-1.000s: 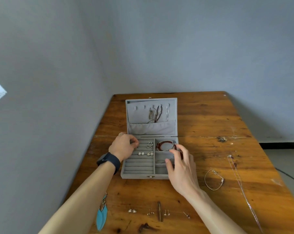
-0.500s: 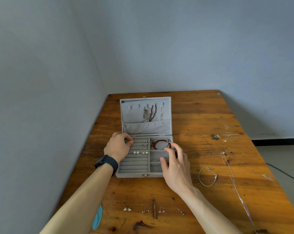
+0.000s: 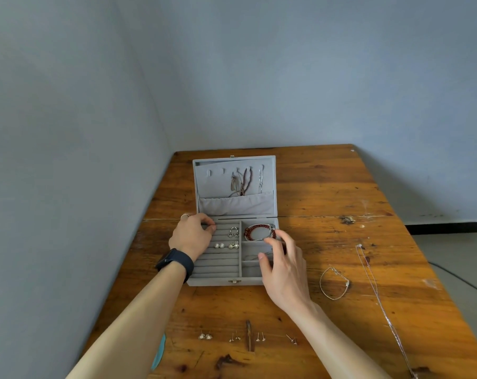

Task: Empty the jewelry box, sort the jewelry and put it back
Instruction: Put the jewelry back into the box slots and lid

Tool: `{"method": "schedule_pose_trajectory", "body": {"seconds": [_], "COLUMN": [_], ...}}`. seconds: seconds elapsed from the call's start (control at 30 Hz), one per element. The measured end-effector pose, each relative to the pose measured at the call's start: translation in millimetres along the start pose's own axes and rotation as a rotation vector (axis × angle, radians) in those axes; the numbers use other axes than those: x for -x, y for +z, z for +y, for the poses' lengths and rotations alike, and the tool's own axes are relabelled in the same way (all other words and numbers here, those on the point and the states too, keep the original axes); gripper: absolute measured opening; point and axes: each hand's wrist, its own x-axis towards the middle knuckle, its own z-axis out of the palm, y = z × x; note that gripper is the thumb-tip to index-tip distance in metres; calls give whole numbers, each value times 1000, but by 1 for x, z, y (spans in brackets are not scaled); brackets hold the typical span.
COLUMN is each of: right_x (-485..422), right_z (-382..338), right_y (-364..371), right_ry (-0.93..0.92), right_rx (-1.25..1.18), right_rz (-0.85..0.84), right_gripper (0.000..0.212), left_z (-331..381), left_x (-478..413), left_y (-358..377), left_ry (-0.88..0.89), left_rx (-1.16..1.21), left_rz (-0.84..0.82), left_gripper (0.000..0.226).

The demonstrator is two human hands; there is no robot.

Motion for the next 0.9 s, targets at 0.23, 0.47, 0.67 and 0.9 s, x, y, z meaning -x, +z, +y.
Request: {"method": "schedule_pose_trajectory", "body": {"seconds": [0.23, 0.47, 0.67, 0.9], "right_x": [1, 2, 1, 2], "right_z": [1, 2, 3, 2], "right_y": [2, 3, 3, 3], "right_ry": [-8, -10, -9, -15], "right_rx": [-10, -10, -19, -30], "right_rz": [36, 53, 50, 59], "right_gripper": [35, 35, 35, 34], "left_z": [-18, -21, -10, -12], "left_x": [13, 26, 23, 27], "left_y": [-10, -13, -10, -11], "left_ry": [119, 193, 214, 261], "left_rx": [-30, -284, -376, -413], "left_rz": [49, 78, 100, 101], "left_gripper": [20, 22, 30, 28]}}
